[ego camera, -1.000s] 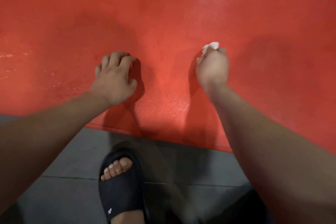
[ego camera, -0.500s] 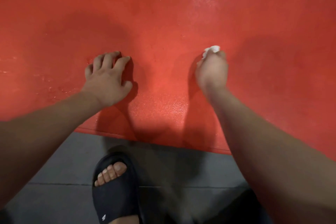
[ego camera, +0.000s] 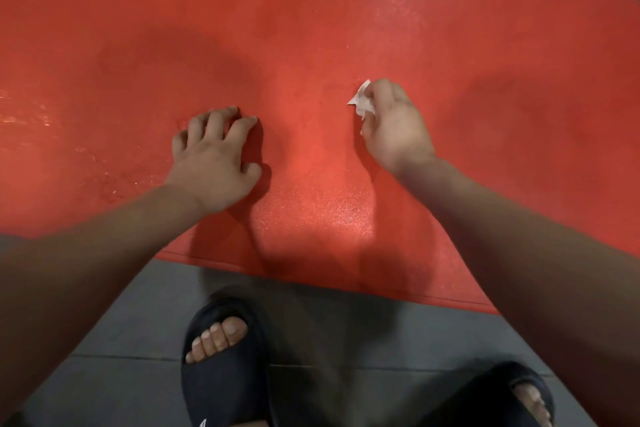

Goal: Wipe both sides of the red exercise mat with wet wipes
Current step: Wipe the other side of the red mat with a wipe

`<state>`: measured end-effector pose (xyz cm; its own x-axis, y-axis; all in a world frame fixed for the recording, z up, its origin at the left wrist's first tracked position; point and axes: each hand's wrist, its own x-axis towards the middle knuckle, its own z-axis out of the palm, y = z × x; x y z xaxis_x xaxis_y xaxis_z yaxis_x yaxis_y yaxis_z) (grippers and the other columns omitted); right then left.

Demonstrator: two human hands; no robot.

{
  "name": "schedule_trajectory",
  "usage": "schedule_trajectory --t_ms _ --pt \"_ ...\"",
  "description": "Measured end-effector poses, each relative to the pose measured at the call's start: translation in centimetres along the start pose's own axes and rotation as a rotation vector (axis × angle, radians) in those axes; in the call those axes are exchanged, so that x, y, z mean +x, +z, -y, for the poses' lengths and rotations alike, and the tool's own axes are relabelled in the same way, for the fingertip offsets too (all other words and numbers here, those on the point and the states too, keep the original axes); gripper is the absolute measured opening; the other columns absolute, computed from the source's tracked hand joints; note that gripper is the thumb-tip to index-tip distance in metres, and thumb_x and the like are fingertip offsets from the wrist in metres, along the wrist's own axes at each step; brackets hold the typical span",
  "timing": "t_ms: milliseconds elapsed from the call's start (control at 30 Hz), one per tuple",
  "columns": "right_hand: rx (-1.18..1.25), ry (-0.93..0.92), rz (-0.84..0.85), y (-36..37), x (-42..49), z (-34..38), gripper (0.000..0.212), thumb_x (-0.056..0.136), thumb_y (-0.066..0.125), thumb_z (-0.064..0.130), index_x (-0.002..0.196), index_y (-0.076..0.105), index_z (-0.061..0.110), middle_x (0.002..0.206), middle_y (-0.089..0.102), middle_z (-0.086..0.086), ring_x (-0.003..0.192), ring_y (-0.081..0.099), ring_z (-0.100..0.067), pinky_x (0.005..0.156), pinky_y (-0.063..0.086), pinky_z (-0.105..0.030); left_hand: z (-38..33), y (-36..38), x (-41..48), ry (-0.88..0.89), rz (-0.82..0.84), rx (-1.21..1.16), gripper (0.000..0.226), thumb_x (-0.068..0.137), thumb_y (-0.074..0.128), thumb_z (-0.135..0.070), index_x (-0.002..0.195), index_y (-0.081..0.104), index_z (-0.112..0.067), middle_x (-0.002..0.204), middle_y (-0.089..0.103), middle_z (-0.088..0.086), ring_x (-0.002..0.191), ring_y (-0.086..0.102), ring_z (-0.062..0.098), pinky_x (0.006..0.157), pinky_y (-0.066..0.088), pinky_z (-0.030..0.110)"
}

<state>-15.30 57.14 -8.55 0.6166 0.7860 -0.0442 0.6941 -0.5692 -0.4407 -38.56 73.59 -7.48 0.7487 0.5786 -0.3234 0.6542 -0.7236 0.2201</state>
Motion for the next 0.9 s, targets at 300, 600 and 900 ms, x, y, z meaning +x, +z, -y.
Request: schedule_trajectory --t_ms 300,600,900 --pt "-0.128 -0.286 0.276 -1.8 0.1 -1.4 0.037 0.091 0.053 0.017 0.125 0.056 0.005 0.110 0.049 -0.020 0.090 0.057 -0.037 0.084 0.051 -0.038 0.1 -0.1 0.2 0.012 0.004 0.022 0.077 0.074 0.045 -0.054 0.148 0.037 -0.034 0.155 0.032 0.002 0.138 0.028 0.036 0.109 0.029 0.060" --pt "-0.121 0.124 -0.101 0.4 3.3 -0.3 0.028 0.092 0.044 0.002 0.114 0.061 0.001 0.112 0.059 -0.018 0.101 0.058 -0.033 0.091 0.037 -0.019 0.2 -0.3 0.3 0.014 0.004 0.025 0.076 0.072 0.046 -0.054 0.145 0.039 -0.035 0.152 0.035 0.001 0.137 0.031 0.036 0.107 0.031 0.059" --pt "-0.173 -0.284 -0.058 2.6 0.7 1.4 0.023 0.095 0.044 0.021 0.104 0.064 0.017 0.104 0.064 -0.004 0.101 0.060 -0.026 0.094 0.049 -0.040 0.4 -0.1 0.4 0.006 0.001 0.027 0.075 0.073 0.046 -0.054 0.145 0.039 -0.036 0.151 0.035 -0.001 0.135 0.032 0.036 0.107 0.032 0.059"
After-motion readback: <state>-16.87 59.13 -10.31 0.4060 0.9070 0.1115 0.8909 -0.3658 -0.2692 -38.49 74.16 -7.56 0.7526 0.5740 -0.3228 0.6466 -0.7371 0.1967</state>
